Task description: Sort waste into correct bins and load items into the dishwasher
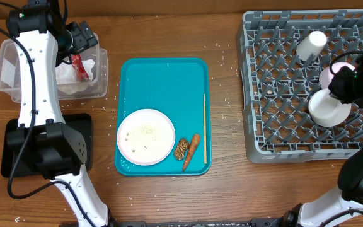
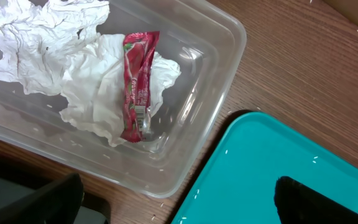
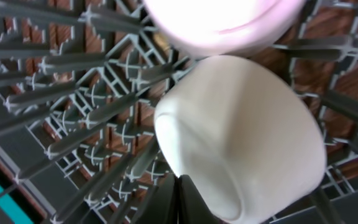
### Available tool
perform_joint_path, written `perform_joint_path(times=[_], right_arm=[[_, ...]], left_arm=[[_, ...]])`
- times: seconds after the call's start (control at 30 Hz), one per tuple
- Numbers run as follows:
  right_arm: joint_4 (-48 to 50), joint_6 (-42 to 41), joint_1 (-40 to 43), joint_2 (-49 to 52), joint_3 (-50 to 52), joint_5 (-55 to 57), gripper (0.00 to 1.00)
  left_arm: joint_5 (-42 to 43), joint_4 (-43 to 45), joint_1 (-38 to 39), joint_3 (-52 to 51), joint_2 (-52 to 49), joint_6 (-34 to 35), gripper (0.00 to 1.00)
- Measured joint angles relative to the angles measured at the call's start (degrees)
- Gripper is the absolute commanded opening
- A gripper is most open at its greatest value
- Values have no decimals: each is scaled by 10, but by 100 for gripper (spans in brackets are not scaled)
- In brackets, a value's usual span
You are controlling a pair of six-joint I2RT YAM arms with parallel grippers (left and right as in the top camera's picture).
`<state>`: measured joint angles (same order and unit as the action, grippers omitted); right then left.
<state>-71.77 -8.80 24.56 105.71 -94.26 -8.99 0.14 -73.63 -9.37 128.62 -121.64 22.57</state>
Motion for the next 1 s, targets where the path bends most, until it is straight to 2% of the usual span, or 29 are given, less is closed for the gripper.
perform_joint_path(times=[0.17,0.7,0.87,1.0], right_arm=[[-13,1,-2,5,6,8,4],[-5,-97,9,23,11,173,4],[-24,-111,15,23,11,176,4],[-21,-106,3,19,11,131,4]], left_arm=[[0,0,0,0,0,0,100],[0,0,0,0,0,0,100],[0,0,0,0,0,0,100],[0,0,0,0,0,0,100]])
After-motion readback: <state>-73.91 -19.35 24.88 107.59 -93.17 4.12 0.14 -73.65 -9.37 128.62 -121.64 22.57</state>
